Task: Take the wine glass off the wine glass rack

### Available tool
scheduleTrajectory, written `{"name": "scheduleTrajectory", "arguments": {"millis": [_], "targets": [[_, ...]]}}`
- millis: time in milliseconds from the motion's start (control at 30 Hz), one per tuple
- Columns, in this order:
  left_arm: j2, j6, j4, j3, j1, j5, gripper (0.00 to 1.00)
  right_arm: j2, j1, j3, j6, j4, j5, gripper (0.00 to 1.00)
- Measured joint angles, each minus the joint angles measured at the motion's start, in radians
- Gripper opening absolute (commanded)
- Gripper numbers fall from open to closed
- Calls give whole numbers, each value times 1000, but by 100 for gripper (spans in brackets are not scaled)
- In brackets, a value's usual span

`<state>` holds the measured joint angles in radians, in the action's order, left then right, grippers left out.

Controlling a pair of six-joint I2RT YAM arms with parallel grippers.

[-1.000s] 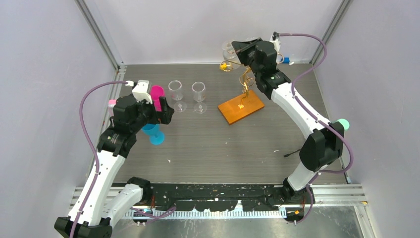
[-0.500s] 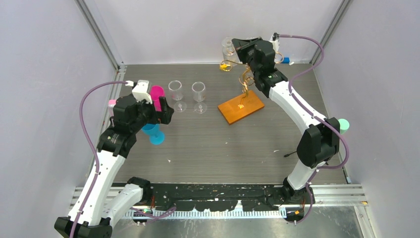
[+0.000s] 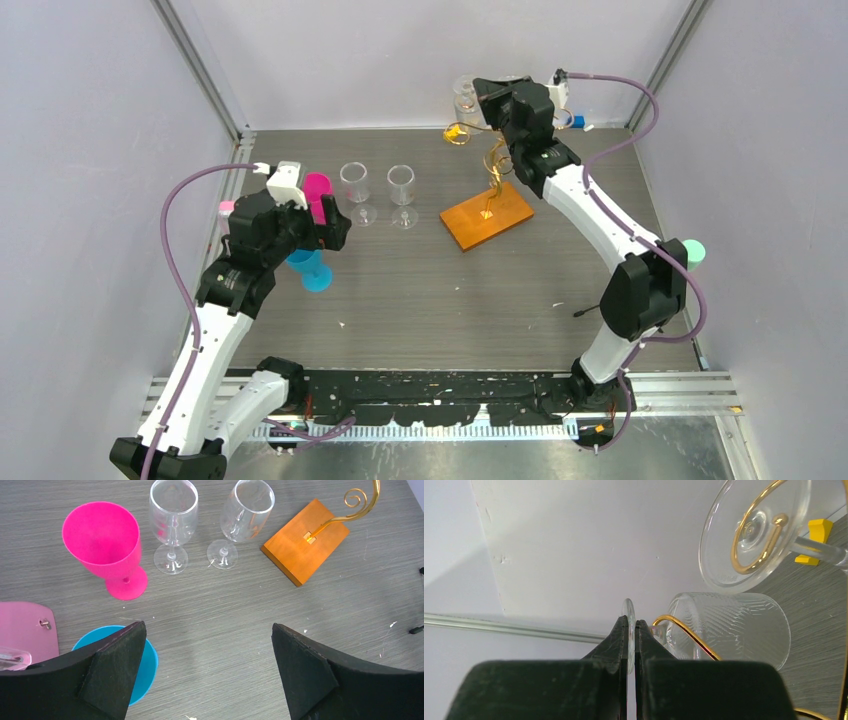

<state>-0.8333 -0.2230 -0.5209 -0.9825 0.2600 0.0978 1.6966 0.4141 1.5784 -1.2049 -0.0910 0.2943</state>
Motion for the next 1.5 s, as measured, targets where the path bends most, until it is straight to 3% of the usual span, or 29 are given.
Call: {"name": "scheduleTrajectory", "arguments": {"millis": [500, 1500], "targets": [[0, 0, 0, 0, 0, 0, 100, -43, 4, 0, -7, 132, 60, 0], [0, 0, 0, 0, 1, 0, 100, -131, 19, -13, -65, 281, -32, 0]]}}
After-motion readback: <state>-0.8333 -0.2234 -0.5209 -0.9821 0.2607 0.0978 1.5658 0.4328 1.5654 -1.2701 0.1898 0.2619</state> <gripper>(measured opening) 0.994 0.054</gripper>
